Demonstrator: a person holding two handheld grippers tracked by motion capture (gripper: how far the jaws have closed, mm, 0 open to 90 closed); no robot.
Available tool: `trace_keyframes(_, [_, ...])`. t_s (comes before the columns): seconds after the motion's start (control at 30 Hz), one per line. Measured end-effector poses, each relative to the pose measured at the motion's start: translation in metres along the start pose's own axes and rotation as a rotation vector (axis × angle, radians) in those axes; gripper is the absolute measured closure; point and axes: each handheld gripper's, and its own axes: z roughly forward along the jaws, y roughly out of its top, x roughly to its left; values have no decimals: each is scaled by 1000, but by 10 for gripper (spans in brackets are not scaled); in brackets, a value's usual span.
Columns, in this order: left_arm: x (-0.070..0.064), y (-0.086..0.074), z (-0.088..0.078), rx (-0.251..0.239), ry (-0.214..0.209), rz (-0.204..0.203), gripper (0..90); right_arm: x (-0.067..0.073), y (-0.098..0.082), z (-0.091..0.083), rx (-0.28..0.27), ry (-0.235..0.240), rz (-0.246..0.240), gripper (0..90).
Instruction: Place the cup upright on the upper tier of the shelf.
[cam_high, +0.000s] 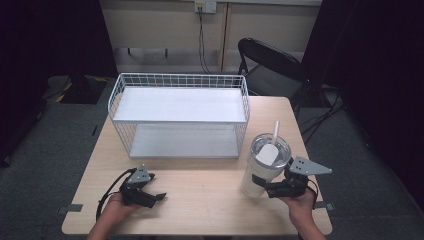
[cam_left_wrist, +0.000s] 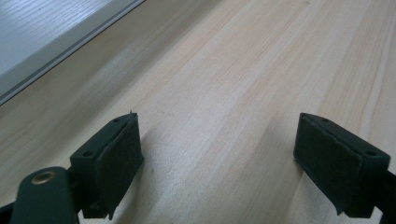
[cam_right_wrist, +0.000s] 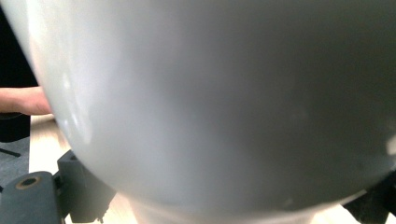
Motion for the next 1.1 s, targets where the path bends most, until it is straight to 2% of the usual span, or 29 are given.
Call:
trace_keyframes(0.9, [0,0,0,2,-2,0,146,0,50,25,-13,41,-29,96])
trace_keyframes(1.1, [0,0,0,1,-1,0,146,1,63,31,6,47,-51,96])
